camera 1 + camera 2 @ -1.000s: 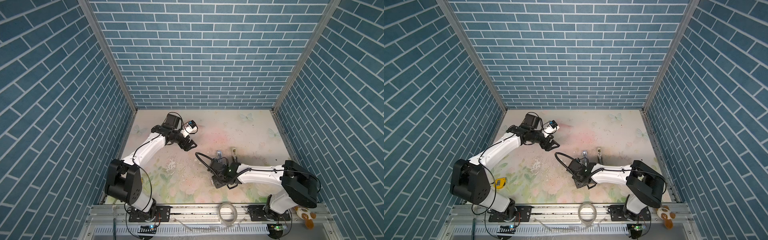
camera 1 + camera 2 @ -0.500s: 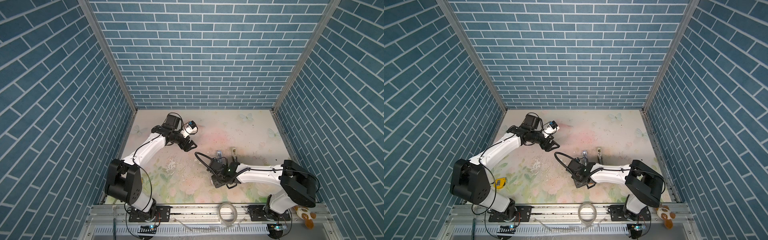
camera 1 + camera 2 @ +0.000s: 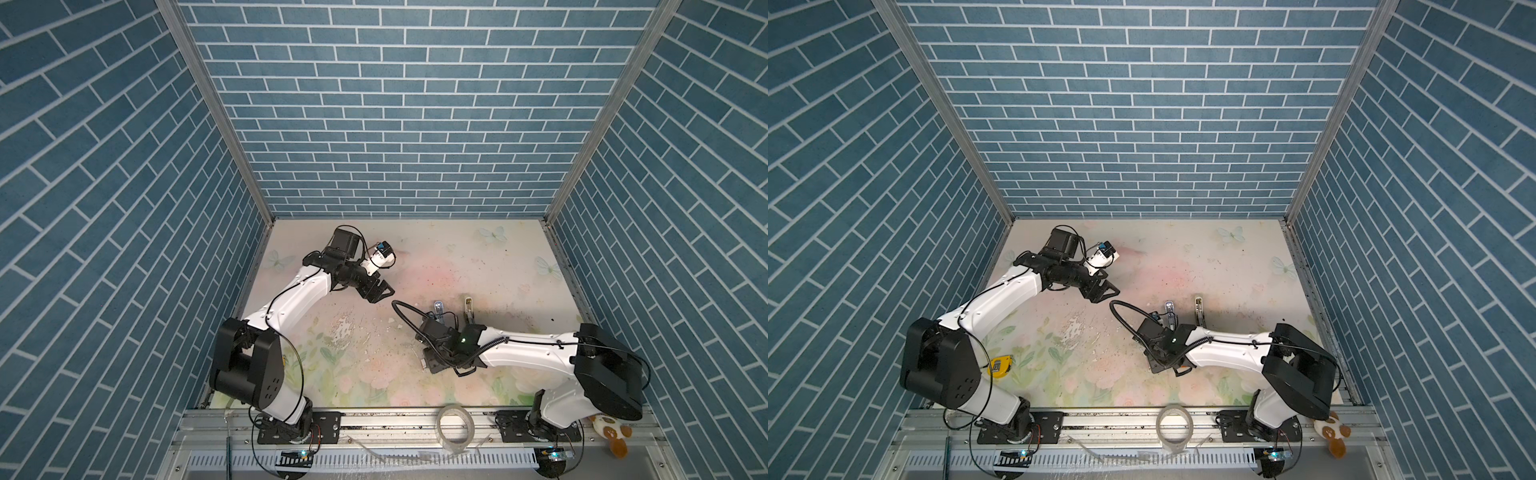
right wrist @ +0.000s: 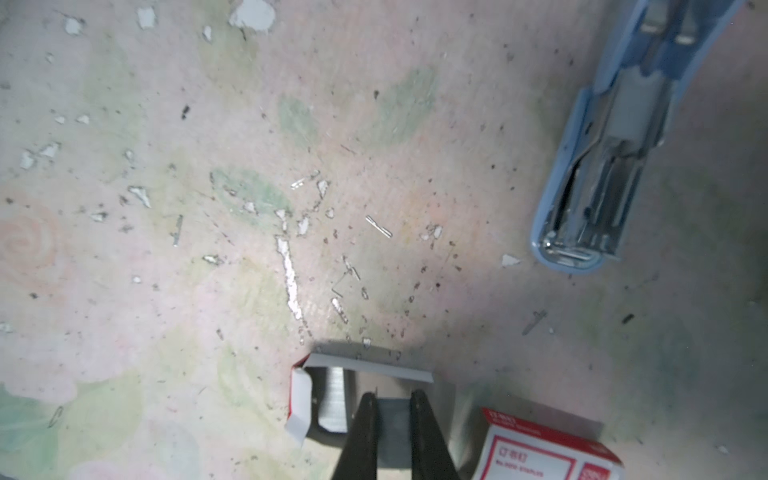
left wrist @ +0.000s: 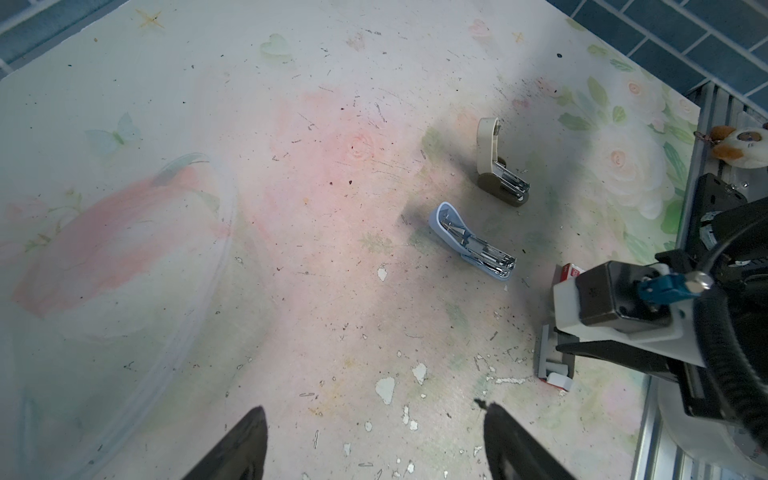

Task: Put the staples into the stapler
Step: 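Lift the staple strip and carry it over the open blue stapler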

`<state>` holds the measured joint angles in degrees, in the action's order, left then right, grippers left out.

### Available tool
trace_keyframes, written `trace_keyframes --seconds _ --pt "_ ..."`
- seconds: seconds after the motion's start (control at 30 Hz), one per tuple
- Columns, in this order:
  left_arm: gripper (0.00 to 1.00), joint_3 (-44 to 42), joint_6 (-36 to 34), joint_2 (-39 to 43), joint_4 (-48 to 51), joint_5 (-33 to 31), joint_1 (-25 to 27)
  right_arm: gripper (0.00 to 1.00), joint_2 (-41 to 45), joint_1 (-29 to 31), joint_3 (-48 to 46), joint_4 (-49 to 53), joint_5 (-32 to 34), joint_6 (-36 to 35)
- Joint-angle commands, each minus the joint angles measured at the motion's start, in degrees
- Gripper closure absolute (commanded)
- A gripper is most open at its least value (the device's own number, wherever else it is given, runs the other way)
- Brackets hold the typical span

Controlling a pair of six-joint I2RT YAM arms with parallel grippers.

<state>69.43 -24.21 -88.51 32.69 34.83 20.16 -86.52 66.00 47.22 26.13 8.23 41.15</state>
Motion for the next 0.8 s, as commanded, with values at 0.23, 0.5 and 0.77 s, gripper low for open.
trace_keyframes --seconds 0.23,0.5,0.77 --pt "0.17 -0.2 0.2 0.7 0.2 0.5 0.3 0.91 2.3 0.3 0.2 -0.9 3.3 0.3" --pt "0.17 0.0 0.3 1.3 0.3 0.2 0.3 0.91 4.3 -0.4 1.5 -2.5 6.2 -0.8" --pt "0.17 -0.2 0.7 1.8 0.1 0.4 0.3 0.9 4.7 -5.3 1.9 -5.6 7.7 -1.9"
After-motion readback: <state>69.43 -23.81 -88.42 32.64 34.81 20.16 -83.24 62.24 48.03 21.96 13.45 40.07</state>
